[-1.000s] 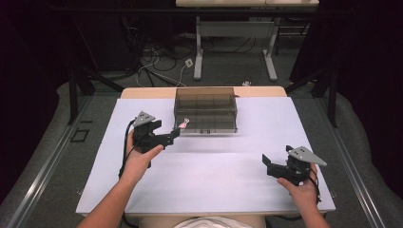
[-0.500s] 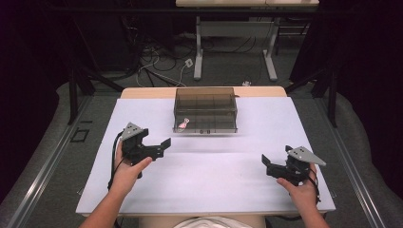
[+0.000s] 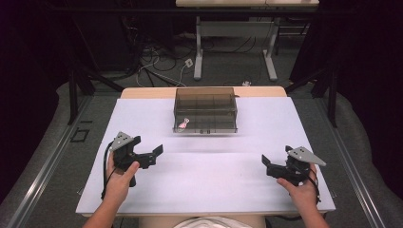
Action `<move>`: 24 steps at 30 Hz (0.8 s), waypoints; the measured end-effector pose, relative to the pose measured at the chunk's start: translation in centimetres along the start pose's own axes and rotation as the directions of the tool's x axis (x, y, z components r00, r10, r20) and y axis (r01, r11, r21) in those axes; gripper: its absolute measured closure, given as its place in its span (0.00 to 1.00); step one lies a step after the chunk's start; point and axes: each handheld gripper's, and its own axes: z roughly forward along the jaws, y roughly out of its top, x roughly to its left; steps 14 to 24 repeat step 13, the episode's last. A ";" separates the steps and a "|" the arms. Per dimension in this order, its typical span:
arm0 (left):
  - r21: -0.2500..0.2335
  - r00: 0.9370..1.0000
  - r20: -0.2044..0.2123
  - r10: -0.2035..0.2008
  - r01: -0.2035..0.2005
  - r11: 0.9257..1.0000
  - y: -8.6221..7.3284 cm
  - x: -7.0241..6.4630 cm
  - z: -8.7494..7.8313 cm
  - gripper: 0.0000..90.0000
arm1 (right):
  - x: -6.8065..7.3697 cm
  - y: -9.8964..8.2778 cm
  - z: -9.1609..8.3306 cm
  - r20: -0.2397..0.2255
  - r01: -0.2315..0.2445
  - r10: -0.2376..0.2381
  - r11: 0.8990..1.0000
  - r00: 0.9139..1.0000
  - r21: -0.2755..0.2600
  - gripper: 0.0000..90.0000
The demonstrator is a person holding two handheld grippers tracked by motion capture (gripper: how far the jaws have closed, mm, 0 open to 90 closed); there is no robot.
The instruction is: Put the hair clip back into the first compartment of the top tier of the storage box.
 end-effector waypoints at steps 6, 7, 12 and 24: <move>-0.030 0.999 -0.010 -0.038 0.037 0.999 -0.7 1.1 -0.9 0.00 | 0.0 -0.1 0.1 0.000 -0.005 0.005 1.000 1.000 0.002 0.04; -0.035 0.999 -0.015 -0.040 0.040 0.999 -0.7 1.3 -0.9 0.01 | 0.0 -0.1 0.1 -0.004 -0.005 0.005 1.000 1.000 0.005 0.04; -0.046 0.998 -0.018 -0.065 0.064 0.997 -1.0 2.0 -1.2 0.01 | 0.1 -0.1 0.2 -0.004 -0.013 0.013 1.000 1.000 0.012 0.04; -0.046 0.998 -0.018 -0.065 0.064 0.997 -1.0 2.0 -1.2 0.01 | 0.1 -0.1 0.2 -0.004 -0.013 0.013 1.000 1.000 0.012 0.04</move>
